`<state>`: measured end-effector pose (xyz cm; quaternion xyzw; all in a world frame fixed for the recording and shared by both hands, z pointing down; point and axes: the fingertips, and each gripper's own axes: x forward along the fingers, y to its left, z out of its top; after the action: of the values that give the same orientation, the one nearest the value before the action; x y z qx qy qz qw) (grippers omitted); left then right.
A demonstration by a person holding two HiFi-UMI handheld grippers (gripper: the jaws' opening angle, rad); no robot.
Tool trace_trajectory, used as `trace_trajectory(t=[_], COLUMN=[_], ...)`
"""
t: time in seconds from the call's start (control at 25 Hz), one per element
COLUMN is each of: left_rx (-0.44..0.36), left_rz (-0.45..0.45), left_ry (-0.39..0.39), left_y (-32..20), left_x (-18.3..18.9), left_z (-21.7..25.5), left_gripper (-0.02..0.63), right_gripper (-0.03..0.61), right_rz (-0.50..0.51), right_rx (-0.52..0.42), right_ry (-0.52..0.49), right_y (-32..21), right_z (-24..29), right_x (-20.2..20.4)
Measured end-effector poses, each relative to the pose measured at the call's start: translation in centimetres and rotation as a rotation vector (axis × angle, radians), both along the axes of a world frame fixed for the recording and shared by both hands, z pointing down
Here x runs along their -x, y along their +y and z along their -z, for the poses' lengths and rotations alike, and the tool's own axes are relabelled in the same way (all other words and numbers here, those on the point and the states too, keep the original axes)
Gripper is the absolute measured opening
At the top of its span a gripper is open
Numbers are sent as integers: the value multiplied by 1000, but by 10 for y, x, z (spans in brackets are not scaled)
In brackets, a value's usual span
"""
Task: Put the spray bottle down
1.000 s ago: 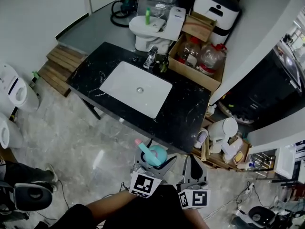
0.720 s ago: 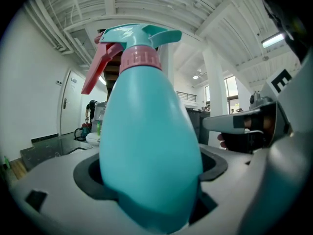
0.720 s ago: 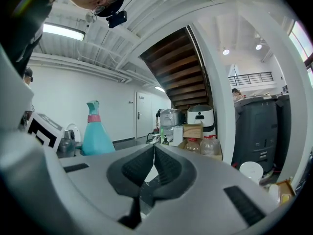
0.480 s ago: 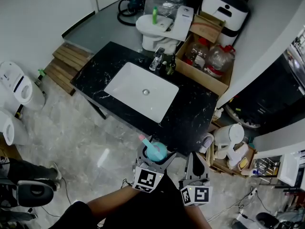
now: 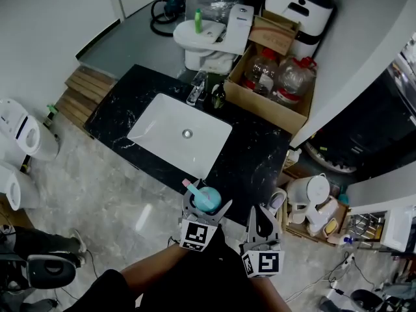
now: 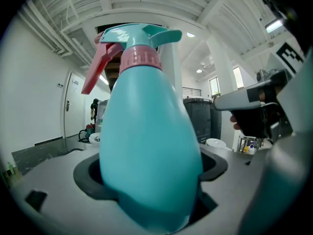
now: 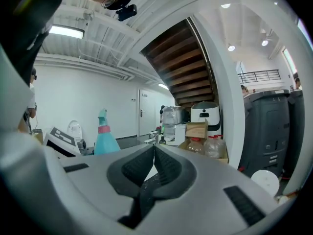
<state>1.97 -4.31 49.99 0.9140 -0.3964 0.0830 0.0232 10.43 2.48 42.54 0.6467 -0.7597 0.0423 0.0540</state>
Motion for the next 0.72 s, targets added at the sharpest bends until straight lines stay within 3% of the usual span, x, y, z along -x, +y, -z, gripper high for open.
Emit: trace_trajectory(t=[0.2, 0.72], left_rx=[28, 88], left_rz=[-8, 20], left_ry=[-50, -73], left_y=[-28, -79], left_x=[-24, -55], left_z=[-25, -77], left_gripper=[449, 449], right_gripper=[15, 15], right_rz=[33, 177], right_rx=[10, 87], right_ry=[15, -18], right_y=[-36, -110], right_z=[-16, -65], right_x=[-14, -28])
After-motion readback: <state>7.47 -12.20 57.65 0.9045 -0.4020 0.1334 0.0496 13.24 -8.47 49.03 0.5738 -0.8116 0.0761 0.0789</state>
